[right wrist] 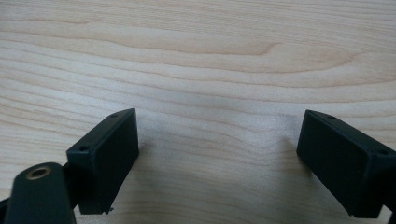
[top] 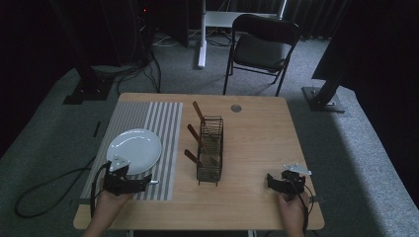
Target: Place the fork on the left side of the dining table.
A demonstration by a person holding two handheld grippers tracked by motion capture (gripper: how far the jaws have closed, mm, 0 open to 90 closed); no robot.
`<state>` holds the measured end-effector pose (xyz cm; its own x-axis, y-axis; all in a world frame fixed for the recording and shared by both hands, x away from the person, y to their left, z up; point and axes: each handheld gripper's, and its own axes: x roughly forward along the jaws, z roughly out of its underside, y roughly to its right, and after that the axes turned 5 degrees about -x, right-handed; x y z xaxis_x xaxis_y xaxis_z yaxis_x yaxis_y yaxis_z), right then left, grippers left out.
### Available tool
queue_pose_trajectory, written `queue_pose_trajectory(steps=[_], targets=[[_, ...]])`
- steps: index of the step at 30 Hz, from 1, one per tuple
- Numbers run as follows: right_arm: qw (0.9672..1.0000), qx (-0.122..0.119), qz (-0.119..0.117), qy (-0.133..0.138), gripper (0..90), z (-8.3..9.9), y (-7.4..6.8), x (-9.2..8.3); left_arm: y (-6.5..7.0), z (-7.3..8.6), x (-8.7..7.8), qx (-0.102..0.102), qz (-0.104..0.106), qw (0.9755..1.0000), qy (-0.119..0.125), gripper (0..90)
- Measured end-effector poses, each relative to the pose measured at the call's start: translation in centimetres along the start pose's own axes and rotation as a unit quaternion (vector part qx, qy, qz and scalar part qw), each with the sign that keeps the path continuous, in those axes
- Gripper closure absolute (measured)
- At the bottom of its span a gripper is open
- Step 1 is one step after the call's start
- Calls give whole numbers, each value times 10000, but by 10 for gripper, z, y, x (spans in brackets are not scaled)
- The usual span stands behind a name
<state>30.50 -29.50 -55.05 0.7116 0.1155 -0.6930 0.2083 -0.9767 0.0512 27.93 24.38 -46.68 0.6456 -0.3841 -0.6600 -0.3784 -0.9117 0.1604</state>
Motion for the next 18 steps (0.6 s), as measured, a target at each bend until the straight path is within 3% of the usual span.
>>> queue_pose_trajectory(steps=[6,18], targets=[[10000,-5,0,1,124,0,0,0,7,-20,4,101,180,9998,44,25],[10000,-6,1,1,124,0,0,0,14,-49,11,204,275,9993,121,25]])
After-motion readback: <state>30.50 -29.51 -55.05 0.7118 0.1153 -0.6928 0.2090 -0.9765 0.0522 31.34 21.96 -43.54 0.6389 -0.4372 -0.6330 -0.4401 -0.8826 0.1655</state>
